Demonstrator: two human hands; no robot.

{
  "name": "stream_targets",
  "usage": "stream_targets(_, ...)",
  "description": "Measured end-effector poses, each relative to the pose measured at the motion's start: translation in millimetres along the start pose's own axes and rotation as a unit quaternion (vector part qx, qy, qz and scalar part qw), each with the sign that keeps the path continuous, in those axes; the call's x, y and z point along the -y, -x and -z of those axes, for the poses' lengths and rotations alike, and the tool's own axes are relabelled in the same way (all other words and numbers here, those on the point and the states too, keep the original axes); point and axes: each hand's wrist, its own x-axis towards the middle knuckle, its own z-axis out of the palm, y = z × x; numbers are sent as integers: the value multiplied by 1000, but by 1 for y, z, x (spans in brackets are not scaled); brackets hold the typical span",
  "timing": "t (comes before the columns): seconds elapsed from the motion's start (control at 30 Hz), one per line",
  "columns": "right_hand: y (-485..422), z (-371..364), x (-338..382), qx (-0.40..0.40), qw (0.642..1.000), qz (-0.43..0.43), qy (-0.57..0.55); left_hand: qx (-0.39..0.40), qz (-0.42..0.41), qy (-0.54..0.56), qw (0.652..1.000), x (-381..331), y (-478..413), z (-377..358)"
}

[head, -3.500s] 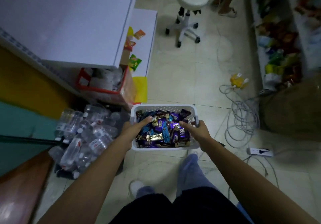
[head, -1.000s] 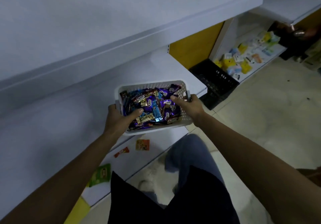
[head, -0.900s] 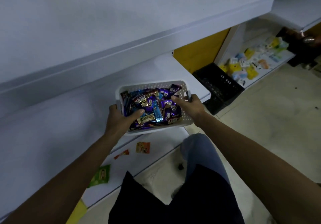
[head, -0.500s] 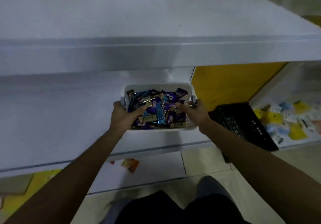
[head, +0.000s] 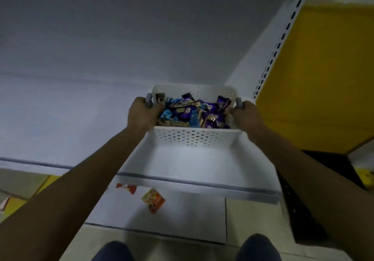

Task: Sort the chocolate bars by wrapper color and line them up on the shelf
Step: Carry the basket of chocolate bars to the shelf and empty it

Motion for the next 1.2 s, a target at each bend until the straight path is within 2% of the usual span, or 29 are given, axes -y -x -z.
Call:
stream_targets(0.2, -3, -4, -4, -20, 999, 21, -45, 4, -28, 24, 999, 11, -15, -7)
stream_targets(0.43, 11, -24, -6, -108, 989, 84, -57, -56, -131, -6, 990, 23, -14, 3)
stream_targets(0.57, 2, -49, 12, -136, 984, 116, -23, -89, -166, -9, 982, 30, -29, 16)
stream_targets(0.63, -8, -58, 21, -135, 984, 116, 8, -84, -158, -8, 984, 29, -44, 21)
stream_targets(0.77, -18, -62, 39, -125, 986, 93, 60, -59, -137, -73, 986, 24, -58, 30)
stream_targets(1.2, 13, -74, 35, -189, 972, 136, 32, -45, -205, -36, 977, 44, -57, 36)
